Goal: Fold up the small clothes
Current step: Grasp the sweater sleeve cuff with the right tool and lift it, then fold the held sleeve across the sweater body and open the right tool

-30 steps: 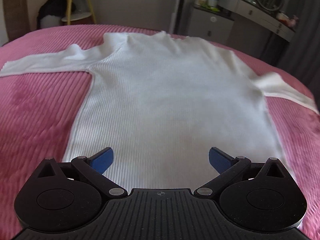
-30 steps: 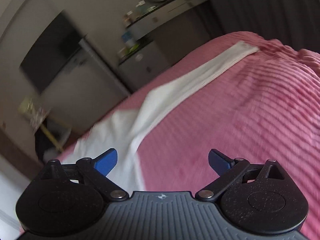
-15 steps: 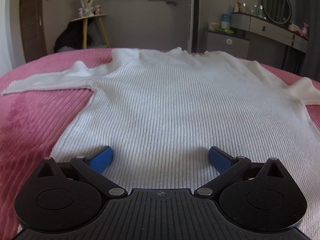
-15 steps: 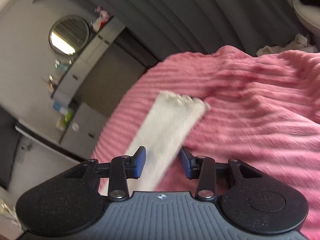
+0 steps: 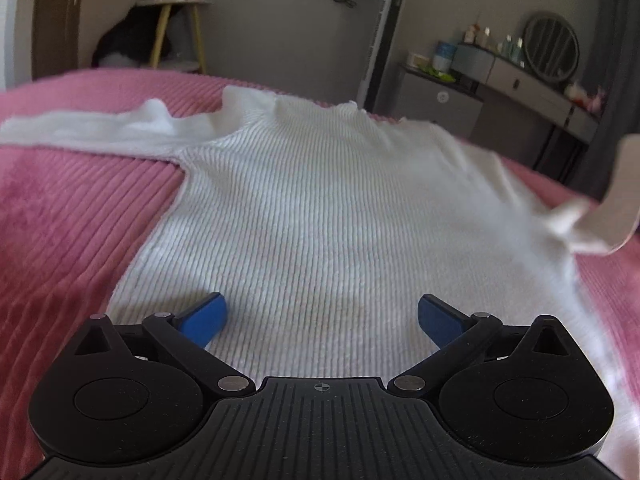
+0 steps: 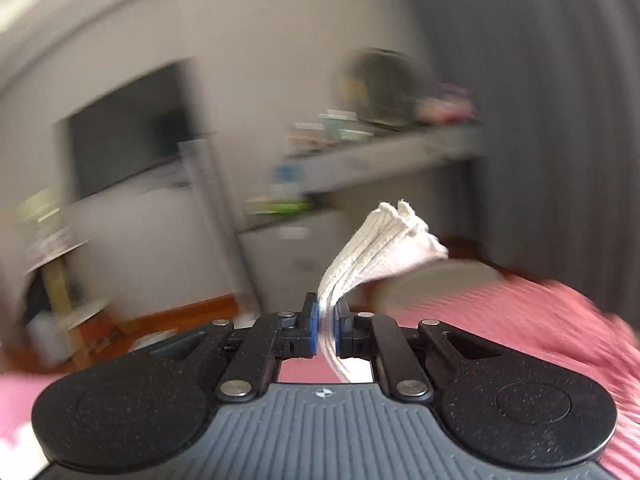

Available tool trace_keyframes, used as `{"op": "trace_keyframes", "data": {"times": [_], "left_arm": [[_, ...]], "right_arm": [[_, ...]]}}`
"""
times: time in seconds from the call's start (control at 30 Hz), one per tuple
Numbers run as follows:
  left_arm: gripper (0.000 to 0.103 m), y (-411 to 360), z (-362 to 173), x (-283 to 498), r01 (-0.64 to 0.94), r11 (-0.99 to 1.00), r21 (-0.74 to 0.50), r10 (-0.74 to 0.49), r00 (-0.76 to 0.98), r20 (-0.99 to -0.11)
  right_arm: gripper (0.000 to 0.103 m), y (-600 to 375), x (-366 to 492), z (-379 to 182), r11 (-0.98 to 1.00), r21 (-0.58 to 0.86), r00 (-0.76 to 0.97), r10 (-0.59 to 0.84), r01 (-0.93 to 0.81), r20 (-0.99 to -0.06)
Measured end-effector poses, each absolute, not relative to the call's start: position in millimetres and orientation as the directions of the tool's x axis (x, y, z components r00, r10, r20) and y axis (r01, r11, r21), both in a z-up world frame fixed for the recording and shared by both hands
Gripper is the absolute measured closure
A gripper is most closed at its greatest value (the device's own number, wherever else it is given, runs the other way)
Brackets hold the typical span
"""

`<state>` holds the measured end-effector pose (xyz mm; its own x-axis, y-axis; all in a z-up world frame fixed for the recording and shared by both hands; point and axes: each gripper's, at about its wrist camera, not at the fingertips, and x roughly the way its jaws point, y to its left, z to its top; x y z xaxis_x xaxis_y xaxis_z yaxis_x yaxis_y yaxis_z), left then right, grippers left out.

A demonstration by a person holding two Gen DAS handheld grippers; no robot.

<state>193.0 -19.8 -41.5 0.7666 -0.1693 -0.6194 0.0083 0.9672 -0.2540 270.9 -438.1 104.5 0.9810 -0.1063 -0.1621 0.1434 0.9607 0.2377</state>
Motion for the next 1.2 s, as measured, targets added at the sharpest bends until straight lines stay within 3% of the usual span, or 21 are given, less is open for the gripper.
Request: {"op": "trace_keyframes", "data": {"times": [0.1, 0.17, 0.2, 0.23, 0.27, 0.43, 0.6, 0.77, 0.83, 0.87, 0.9, 1.03, 1.07, 1.1, 1.17, 1.2], "left_arm": [[0.0, -4, -36, 193, -0.006, 0.941, -0.339, -0.217, 0.757, -0.617], [0.0, 5, -33, 192, -0.012, 0.93, -0.367, -0.229, 0.764, -0.604], [0.0, 9, -32, 190, -0.01, 0.926, -0.377, -0.233, 0.771, -0.593], [0.0, 12, -32, 189, -0.009, 0.924, -0.382, -0.235, 0.775, -0.586], [0.0, 14, -32, 190, -0.007, 0.923, -0.386, -0.239, 0.775, -0.585], [0.0, 17, -28, 202, 0.057, 0.924, -0.377, -0.285, 0.761, -0.583], [0.0, 16, -15, 233, 0.116, 0.851, -0.512, -0.41, 0.756, -0.511], [0.0, -3, -18, 308, 0.104, 0.814, -0.572, -0.473, 0.691, -0.547], [0.018, -10, -25, 330, 0.05, 0.787, -0.615, -0.491, 0.654, -0.575], [0.033, -14, -29, 340, 0.042, 0.78, -0.624, -0.507, 0.627, -0.591], [0.04, -21, -33, 350, 0.036, 0.784, -0.619, -0.513, 0.6, -0.614], [0.049, -42, -47, 375, 0.042, 0.833, -0.552, -0.476, 0.562, -0.677], [0.056, -42, -49, 378, 0.03, 0.833, -0.552, -0.468, 0.569, -0.676], [0.073, -42, -50, 380, 0.02, 0.828, -0.56, -0.466, 0.579, -0.669], [0.092, -40, -48, 384, 0.0, 0.828, -0.561, -0.456, 0.581, -0.674], [0.094, -38, -44, 384, 0.009, 0.821, -0.571, -0.466, 0.587, -0.662]], "right_arm": [[0.096, -348, 267, 105, 0.991, 0.123, 0.983, 0.067, -0.046, -0.173], [0.093, -296, 271, 86, 0.988, 0.074, 0.96, 0.15, -0.136, -0.237], [0.088, -271, 273, 72, 0.984, 0.064, 0.938, 0.178, -0.166, -0.297], [0.069, -253, 276, 57, 0.983, 0.07, 0.912, 0.185, -0.171, -0.367], [0.056, -240, 275, 42, 0.982, 0.092, 0.888, 0.19, -0.167, -0.419], [0.056, -270, 234, -12, 0.922, 0.378, 0.845, 0.137, 0.082, -0.517], [0.06, -314, 185, -49, 0.804, 0.576, 0.884, 0.153, 0.149, -0.442], [0.06, -324, 189, -51, 0.783, 0.611, 0.896, 0.182, 0.117, -0.404], [0.06, -325, 184, -57, 0.766, 0.634, 0.901, 0.196, 0.106, -0.387], [0.06, -325, 184, -57, 0.754, 0.649, 0.902, 0.203, 0.104, -0.381], [0.06, -328, 185, -58, 0.743, 0.662, 0.903, 0.211, 0.102, -0.375], [0.059, -324, 190, -61, 0.738, 0.669, 0.908, 0.217, 0.089, -0.359], [0.059, -325, 191, -62, 0.735, 0.672, 0.908, 0.219, 0.088, -0.358], [0.059, -326, 192, -62, 0.731, 0.677, 0.909, 0.222, 0.085, -0.354], [0.059, -328, 193, -62, 0.726, 0.682, 0.911, 0.223, 0.083, -0.347], [0.059, -329, 193, -62, 0.727, 0.682, 0.913, 0.217, 0.084, -0.344]]}}
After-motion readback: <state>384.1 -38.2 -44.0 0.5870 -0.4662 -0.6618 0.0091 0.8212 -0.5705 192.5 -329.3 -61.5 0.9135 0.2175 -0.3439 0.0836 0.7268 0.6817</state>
